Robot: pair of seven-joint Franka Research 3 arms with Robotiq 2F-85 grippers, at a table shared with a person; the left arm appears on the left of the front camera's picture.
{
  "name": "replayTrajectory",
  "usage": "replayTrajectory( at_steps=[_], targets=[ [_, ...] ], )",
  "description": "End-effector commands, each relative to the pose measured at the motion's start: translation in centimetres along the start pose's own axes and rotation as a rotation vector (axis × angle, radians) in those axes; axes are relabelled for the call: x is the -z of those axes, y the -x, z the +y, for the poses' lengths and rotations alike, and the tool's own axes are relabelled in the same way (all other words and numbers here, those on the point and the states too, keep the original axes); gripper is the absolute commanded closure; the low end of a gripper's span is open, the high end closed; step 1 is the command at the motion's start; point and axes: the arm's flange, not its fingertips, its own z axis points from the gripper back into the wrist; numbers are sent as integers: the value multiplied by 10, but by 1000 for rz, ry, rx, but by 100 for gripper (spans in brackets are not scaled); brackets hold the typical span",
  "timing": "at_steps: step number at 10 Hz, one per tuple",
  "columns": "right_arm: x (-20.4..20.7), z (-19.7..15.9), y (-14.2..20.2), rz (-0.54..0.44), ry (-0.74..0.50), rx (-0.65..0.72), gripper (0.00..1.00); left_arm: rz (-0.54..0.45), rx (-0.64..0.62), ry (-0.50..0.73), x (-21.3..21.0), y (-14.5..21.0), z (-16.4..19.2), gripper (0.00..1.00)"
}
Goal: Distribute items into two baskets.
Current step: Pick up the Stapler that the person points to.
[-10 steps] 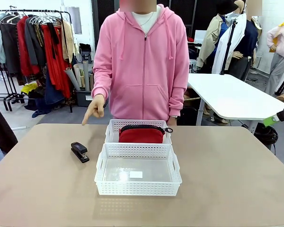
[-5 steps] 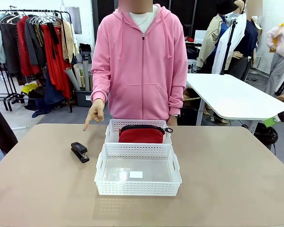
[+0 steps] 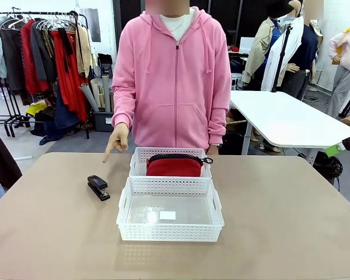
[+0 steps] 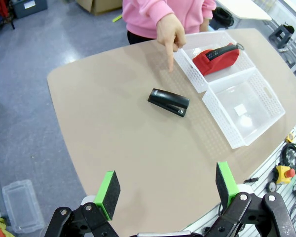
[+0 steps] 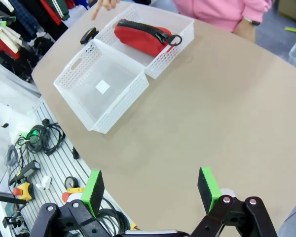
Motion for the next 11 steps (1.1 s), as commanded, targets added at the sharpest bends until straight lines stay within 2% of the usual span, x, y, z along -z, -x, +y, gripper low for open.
replayTrajectory(
  at_steps=[1, 4, 5, 7, 11],
  targets=[
    [1, 0, -1, -14, -9, 2, 0, -3, 2, 2, 0, 0, 0, 0],
    [1, 0, -1, -14, -9, 2, 0, 0, 0, 0, 0, 0, 0, 0],
    [1, 0, -1, -14, -9, 2, 0, 39, -14, 4, 9, -5, -4, 0],
    [1, 0, -1, -14, -9, 2, 0, 67, -116, -47, 28, -19, -6, 0],
    [1, 0, -1, -14, -9, 2, 0, 158, -227, -114, 76, -47, -11, 0]
  ],
)
